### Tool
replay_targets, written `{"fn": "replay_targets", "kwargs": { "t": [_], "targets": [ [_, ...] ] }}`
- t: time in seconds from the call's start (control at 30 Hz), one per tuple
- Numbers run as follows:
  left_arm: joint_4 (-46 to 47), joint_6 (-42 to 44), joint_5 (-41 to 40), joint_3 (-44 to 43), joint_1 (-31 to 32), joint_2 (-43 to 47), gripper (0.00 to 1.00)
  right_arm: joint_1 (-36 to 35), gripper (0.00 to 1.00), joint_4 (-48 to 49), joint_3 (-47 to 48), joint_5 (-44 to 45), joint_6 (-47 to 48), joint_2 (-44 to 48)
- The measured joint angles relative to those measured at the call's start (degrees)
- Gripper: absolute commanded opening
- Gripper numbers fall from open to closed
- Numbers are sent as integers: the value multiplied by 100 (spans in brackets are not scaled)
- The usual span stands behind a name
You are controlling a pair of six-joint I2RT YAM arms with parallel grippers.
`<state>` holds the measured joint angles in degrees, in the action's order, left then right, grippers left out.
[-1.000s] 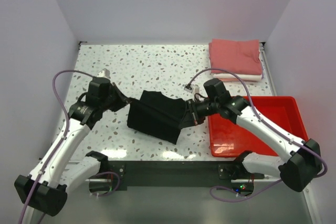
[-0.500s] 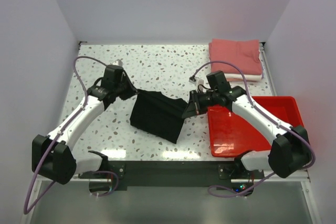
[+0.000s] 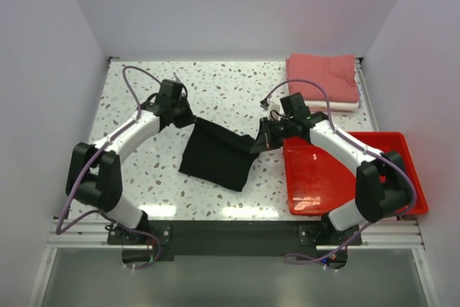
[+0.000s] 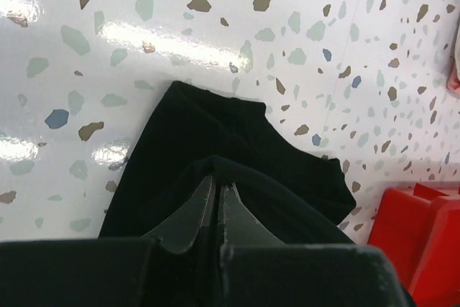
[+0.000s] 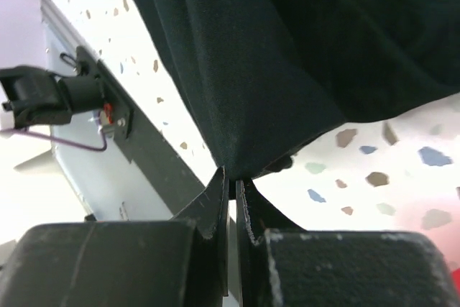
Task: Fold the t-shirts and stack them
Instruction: Fold the tshirt
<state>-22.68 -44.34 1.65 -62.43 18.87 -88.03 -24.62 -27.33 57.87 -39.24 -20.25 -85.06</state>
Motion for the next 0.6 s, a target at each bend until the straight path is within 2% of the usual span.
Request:
{"fn": "replay_targets", "kwargs": {
  "t": [0.23,0.3,0.33,0.37,0.4,0.43,0.47,0.5,0.53,0.6],
  "targets": [
    [46,48,-28,-326,0,-706,0,131,2,328,37,238,-37,-334],
    [57,50,-59,-380,0,-841,2,151,7,452,44,273,-83,-518],
    [61,50,-79,-404,0,-901,5,164,15,492,44,297,-118,-601],
    [66,52,-92,-422,0,-955,13,179,19,516,52,352,-149,-673],
    [63,63,-101,-446,0,-1010,18,188,33,540,68,415,-177,-737],
    [63,74,-109,-481,0,-1064,29,199,40,544,98,501,-203,-789],
    [74,90,-133,-514,-2,-1119,40,214,53,549,142,588,-192,-835],
    [76,103,-155,-549,-9,-1165,50,221,66,544,201,686,-216,-863],
    [79,111,-181,-575,-13,-1198,68,229,99,540,256,741,-197,-879],
    [74,109,-214,-608,-24,-1215,78,254,99,555,415,859,-173,-898]
  ]
}}
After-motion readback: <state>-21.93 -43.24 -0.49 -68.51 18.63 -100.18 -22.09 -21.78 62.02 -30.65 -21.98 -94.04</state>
